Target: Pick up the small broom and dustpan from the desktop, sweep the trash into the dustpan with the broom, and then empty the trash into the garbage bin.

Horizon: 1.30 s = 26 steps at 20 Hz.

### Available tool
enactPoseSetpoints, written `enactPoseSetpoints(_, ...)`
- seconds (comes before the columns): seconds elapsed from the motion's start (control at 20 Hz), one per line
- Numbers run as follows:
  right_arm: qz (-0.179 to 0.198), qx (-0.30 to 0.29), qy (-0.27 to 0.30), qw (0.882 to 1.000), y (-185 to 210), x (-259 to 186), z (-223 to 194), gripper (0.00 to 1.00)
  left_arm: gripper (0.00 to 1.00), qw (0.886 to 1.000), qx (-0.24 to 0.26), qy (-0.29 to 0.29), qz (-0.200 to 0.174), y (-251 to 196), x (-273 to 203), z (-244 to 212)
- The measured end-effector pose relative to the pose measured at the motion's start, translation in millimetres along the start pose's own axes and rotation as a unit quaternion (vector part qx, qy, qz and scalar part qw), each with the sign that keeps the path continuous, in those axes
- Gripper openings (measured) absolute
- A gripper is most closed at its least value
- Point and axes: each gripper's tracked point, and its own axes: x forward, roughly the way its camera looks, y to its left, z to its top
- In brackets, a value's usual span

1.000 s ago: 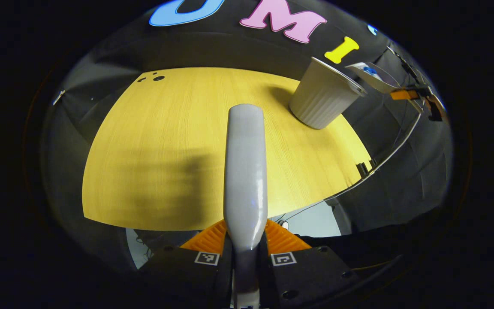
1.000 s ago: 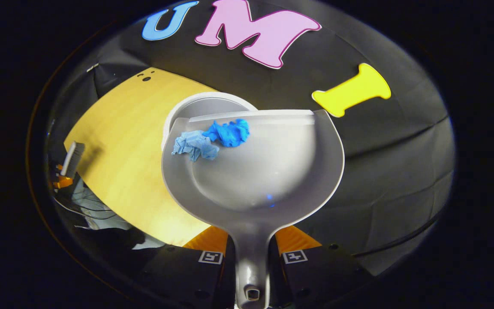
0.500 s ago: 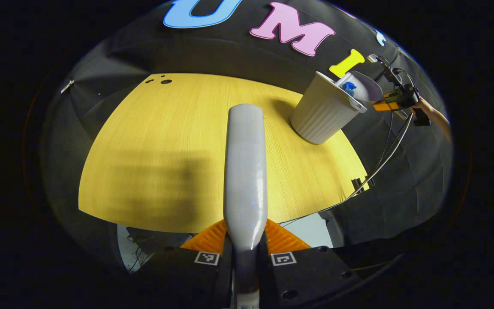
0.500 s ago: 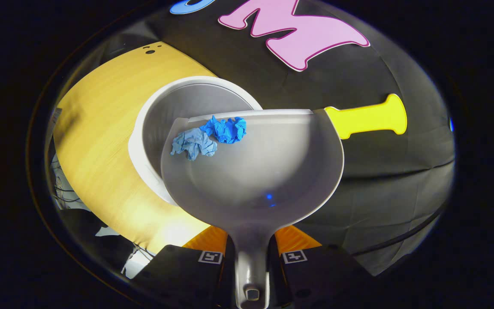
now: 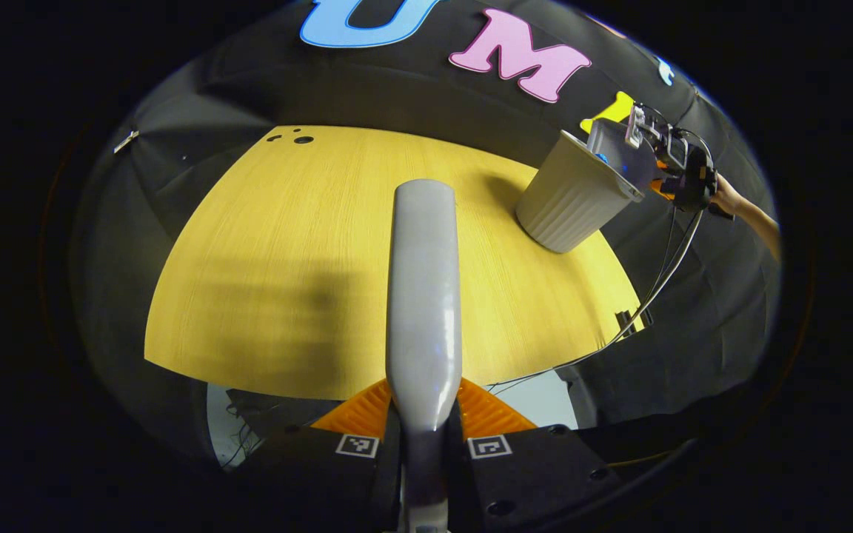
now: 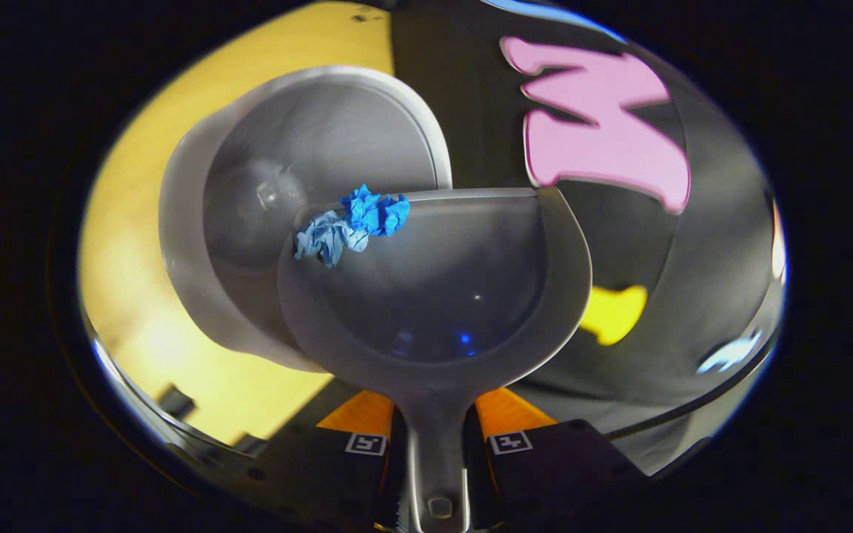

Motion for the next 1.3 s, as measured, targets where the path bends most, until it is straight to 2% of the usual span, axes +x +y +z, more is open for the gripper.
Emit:
enactPoseSetpoints(0.1,-0.009,-0.011,-0.009,1.0,-8.1,2.3,-3.3,0.35,0.29,1.0,0.005,0.002,0.0,0.4,0.2,1.6)
enactPoseSetpoints(0.3,0.016,0.073,0.023,0.997,-2.0,4.1,-11.1,0.35,0.29,1.0,0.009,0.002,-0.006,0.0,-1.5,2.6)
enactPoseSetpoints(0.4,0.03,0.136,0.035,0.99,-4.2,-0.3,-16.4,0.35,0.29,1.0,0.012,0.001,-0.007,-1.4,-0.5,3.6)
enactPoseSetpoints(0.5,0.05,0.215,0.044,0.974,-5.9,-6.5,-21.3,0.35,0.29,1.0,0.012,0.0,-0.007,-2.1,1.0,5.1)
enactPoseSetpoints(0.6,0.074,0.292,0.054,0.952,-1.7,-18.3,-23.9,0.35,0.33,1.0,0.009,0.0,-0.008,-2.1,3.1,5.6)
enactPoseSetpoints(0.7,0.102,0.355,0.054,0.928,5.2,-31.3,-24.0,0.35,0.29,1.0,0.014,-0.001,-0.003,-0.1,6.2,9.0)
enactPoseSetpoints(0.85,0.112,0.429,0.047,0.895,4.7,-49.6,-24.0,0.35,0.29,0.998,0.038,-0.017,0.038,18.8,11.4,18.9)
enactPoseSetpoints(0.9,0.118,0.462,0.046,0.878,5.3,-56.7,-22.6,0.35,0.29,0.998,0.04,-0.019,0.044,21.4,13.4,19.3)
enactPoseSetpoints(1.0,0.141,0.533,0.044,0.833,8.4,-74.4,-16.3,0.35,0.33,0.999,0.027,-0.021,0.04,23.8,16.1,22.5)
enactPoseSetpoints(1.05,0.141,0.551,0.043,0.821,4.3,-82.9,-18.7,0.35,0.33,0.999,0.022,-0.024,0.043,26.9,18.4,25.3)
enactPoseSetpoints(1.15,0.128,0.566,0.021,0.814,-3.0,-101.0,-13.4,0.35,0.29,0.998,0.024,-0.029,0.058,37.8,23.8,30.4)
enactPoseSetpoints(1.2,0.126,0.576,0.01,0.807,-5.8,-113.8,-8.3,0.35,0.29,0.997,0.025,-0.029,0.066,43.5,26.2,30.7)
enactPoseSetpoints(1.25,0.129,0.595,0.002,0.793,-5.2,-129.2,-2.6,0.35,0.29,0.997,0.024,-0.029,0.069,48.2,29.4,32.6)
enactPoseSetpoints(1.3,0.136,0.618,-0.005,0.774,-6.2,-141.7,3.7,0.35,0.29,0.997,0.021,-0.028,0.071,52.0,32.4,34.1)
